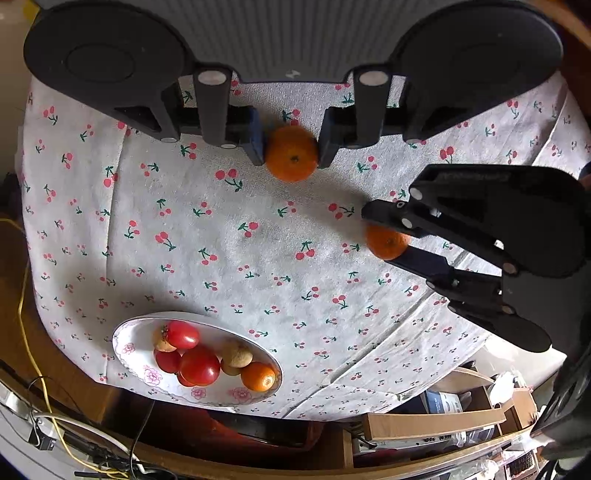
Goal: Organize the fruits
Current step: 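Carry both held oranges toward the white bowl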
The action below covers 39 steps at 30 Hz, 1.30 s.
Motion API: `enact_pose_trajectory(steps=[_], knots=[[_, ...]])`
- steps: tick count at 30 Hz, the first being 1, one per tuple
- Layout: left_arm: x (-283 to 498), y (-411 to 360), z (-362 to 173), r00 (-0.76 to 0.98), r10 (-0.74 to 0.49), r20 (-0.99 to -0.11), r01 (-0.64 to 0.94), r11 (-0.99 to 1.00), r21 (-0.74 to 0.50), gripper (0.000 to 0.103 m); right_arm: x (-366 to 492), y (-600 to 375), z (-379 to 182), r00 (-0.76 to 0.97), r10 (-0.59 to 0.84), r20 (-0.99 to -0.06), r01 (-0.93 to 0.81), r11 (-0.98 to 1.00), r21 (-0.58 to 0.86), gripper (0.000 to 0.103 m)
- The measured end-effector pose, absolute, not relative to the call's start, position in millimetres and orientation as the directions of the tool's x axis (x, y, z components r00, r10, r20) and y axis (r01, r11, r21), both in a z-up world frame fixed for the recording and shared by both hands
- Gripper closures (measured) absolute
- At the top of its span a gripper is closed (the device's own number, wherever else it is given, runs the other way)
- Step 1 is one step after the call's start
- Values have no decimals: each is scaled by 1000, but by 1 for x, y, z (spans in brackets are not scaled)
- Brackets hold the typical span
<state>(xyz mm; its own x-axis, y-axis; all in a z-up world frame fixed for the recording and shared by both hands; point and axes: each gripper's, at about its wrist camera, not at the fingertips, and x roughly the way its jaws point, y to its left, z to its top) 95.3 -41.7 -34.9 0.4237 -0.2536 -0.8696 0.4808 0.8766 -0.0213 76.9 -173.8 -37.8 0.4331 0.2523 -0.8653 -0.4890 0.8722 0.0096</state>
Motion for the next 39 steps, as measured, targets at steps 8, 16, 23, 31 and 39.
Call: enact_pose_trajectory(steps=[8, 16, 23, 31, 39], knots=[[93, -50, -33, 430, -239, -871, 497, 868, 7, 63, 76, -172, -38, 438, 243, -865, -489, 872, -3, 72], [95, -58, -24, 454, -246, -856, 502, 865, 18, 63, 78, -172, -31, 462, 246, -852, -474, 881, -3, 72], [100, -59, -19, 477, -235, -847, 488, 872, 32, 63, 83, -172, -26, 489, 238, -839, -446, 895, -6, 72], [107, -63, -9, 526, -214, -823, 471, 879, 73, 65, 91, -176, -17, 529, 224, -818, -406, 914, -12, 72], [116, -65, 5, 570, -204, -796, 450, 888, 95, 65, 99, -179, -4, 575, 211, -790, -375, 927, -25, 72]])
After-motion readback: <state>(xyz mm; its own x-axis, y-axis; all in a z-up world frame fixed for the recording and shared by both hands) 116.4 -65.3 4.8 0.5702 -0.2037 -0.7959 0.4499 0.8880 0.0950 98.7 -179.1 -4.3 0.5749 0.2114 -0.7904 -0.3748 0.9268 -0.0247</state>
